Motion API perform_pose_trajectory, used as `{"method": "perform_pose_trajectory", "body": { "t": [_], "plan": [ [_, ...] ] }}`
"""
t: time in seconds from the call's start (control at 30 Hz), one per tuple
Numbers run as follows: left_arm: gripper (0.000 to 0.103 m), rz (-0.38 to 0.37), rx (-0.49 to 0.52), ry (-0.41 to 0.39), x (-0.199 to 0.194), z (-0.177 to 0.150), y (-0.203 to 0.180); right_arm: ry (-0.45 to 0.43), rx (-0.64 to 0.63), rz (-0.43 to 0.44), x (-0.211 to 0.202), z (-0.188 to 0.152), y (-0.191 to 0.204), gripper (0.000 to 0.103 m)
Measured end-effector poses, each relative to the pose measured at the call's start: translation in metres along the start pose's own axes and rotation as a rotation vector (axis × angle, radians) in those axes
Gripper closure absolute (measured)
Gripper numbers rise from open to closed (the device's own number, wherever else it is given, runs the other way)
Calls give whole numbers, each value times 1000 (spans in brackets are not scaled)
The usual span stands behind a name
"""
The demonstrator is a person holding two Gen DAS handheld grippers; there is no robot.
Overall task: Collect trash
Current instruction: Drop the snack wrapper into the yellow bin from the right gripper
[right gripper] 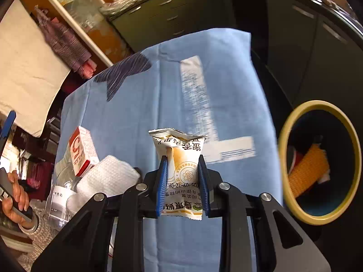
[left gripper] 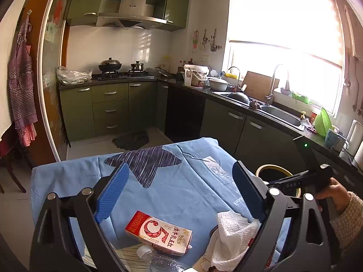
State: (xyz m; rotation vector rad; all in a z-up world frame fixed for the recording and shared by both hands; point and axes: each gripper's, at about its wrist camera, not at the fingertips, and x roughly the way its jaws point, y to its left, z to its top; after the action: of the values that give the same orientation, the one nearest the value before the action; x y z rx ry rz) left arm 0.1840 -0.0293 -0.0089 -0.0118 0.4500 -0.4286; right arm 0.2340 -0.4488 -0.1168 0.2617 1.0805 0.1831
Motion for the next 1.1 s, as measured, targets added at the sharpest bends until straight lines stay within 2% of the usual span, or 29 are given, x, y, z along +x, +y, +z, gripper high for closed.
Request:
{"method": "perform_pose_trajectory", "body": {
  "t": [0.13,0.37,0.4,0.43,0.47,0.53,0.7,0.87,0.97,1.1],
  "plan": [
    [15,-3,7,6,1,0,-2,-50,116,-146,-19,8,-70,77],
    [15,-6,17,22,5,-2,-6,-21,249,-311,-4,11,-162,75],
    [15,-6,16,26,6,-3,-6,-17,261,-328,-1,11,-170,69],
    [15,-7,16,29,7,-3,-6,-16,273,-350,2,11,-177,52],
    [15,-7,16,33,8,-3,-5,-18,277,-382,4,10,-183,45],
    [15,-7,17,41,10,-4,-6,-18,285,-417,7,8,-190,41],
    [15,-9,22,62,15,-6,-8,-23,303,-389,4,4,-198,41],
    [15,-1,48,111,22,-6,-16,-36,257,-360,-5,-1,-181,41],
    [15,-22,97,197,31,-11,-30,-45,233,-341,-8,-4,-172,41],
    [15,-97,149,390,55,-25,-52,-60,216,-290,-13,-10,-164,41]
  ]
}}
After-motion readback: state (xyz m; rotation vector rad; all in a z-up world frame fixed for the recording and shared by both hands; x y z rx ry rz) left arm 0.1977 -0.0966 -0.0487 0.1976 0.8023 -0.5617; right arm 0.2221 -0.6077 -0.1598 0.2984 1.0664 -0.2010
